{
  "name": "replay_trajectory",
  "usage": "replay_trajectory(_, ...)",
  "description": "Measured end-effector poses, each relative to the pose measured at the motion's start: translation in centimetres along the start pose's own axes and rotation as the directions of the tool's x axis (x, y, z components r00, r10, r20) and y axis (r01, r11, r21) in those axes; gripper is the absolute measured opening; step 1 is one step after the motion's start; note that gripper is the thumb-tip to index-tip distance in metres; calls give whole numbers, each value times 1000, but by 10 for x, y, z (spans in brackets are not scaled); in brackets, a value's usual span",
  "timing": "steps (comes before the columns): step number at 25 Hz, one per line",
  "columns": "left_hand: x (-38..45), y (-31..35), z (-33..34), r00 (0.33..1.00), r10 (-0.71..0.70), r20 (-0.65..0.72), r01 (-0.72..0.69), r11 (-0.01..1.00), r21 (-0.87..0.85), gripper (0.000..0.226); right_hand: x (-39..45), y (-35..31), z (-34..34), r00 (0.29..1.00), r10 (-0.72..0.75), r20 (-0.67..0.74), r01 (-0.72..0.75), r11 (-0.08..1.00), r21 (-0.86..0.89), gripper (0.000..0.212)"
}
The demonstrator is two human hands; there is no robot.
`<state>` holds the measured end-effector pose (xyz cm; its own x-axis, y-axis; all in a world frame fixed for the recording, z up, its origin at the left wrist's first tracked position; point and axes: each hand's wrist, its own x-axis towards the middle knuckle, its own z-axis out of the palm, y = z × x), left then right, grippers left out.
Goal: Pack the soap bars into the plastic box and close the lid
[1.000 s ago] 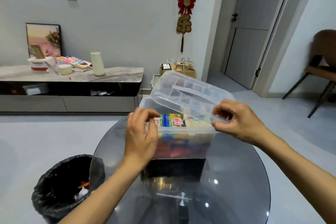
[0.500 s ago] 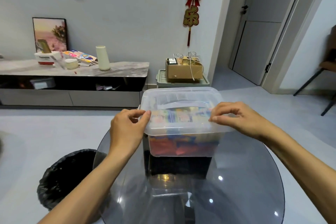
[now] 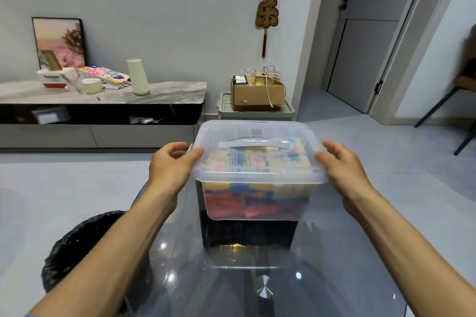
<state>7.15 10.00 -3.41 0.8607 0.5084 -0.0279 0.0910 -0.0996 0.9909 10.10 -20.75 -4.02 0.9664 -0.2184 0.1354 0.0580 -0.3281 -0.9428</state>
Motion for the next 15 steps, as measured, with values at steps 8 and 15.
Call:
replay_trajectory(8, -9, -2, 5, 994, 110, -19, -110, 994, 27, 17, -6, -4, 1, 977, 169, -132, -155, 981, 115, 44)
replay_trajectory(15, -12, -3, 9, 975, 218, -42, -213, 972, 95, 32, -3, -2, 4, 983, -29, -181, 5, 991, -131, 49)
